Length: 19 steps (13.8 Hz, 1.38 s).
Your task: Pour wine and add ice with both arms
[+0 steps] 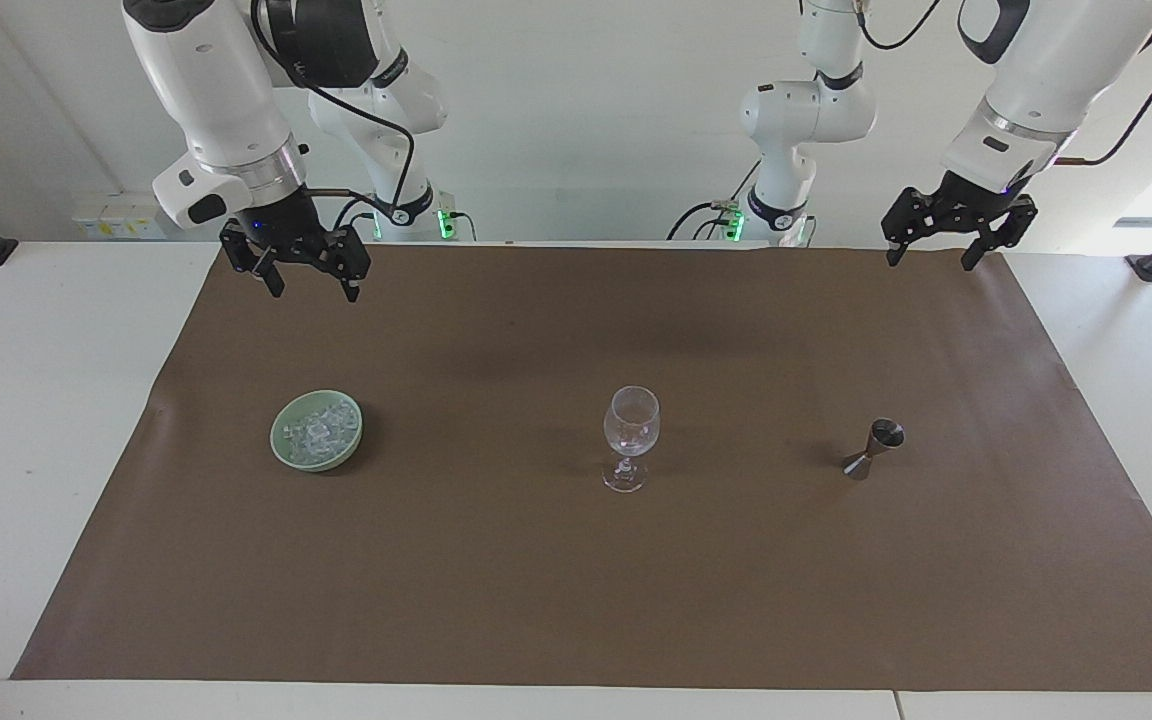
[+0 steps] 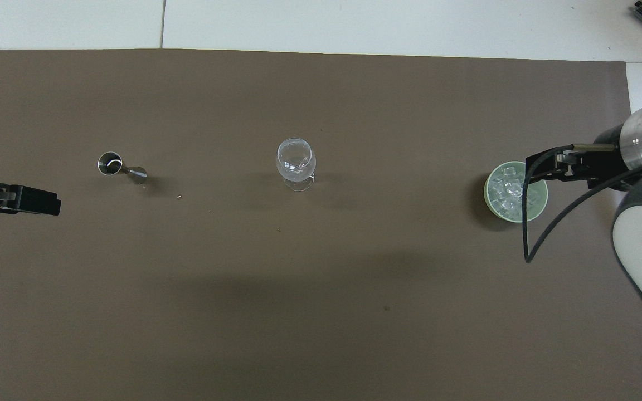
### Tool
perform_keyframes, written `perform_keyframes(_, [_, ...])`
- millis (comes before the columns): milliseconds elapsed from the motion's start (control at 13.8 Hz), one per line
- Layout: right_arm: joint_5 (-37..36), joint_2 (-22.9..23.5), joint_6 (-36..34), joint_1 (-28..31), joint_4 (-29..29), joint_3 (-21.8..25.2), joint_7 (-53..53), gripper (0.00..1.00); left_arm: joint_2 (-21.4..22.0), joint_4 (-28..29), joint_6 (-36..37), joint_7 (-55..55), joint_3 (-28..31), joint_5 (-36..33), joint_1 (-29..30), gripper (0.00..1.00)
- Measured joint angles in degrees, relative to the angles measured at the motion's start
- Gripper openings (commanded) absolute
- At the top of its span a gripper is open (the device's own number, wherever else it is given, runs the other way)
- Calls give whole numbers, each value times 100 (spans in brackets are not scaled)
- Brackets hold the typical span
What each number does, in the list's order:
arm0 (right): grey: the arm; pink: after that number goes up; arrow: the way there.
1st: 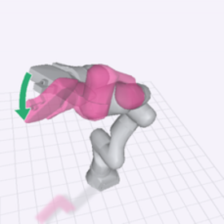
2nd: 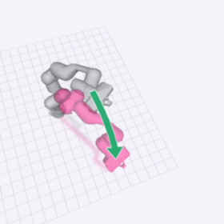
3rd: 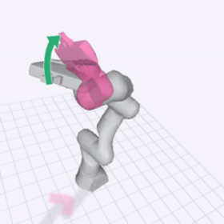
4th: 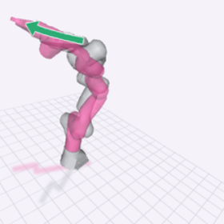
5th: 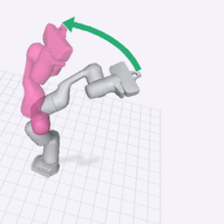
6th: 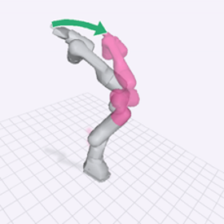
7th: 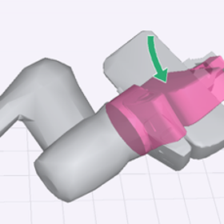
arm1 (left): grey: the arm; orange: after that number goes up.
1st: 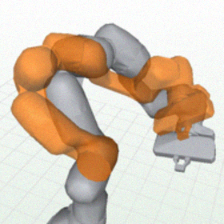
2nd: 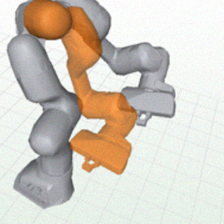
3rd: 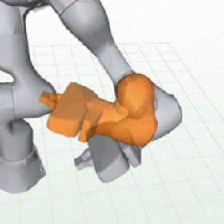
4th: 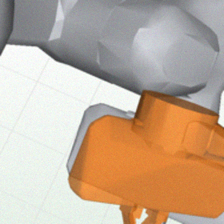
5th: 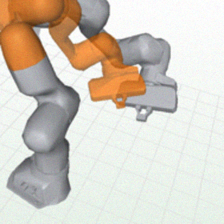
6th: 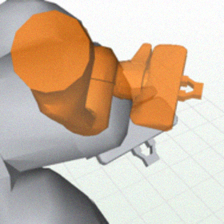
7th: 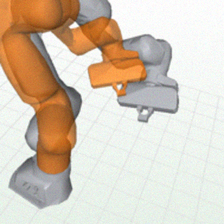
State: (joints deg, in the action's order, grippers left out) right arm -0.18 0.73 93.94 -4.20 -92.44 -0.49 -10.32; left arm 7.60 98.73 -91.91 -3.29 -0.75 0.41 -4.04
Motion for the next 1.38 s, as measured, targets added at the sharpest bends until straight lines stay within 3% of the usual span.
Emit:
perform_keyframes(798, [0,0,0,0,0,0,0,100,9,4,-104,157,-35,3,-3,100])
perform_keyframes(1379, [0,0,0,0,0,0,0,100,204,466,-182,1786,40,268,10,100])
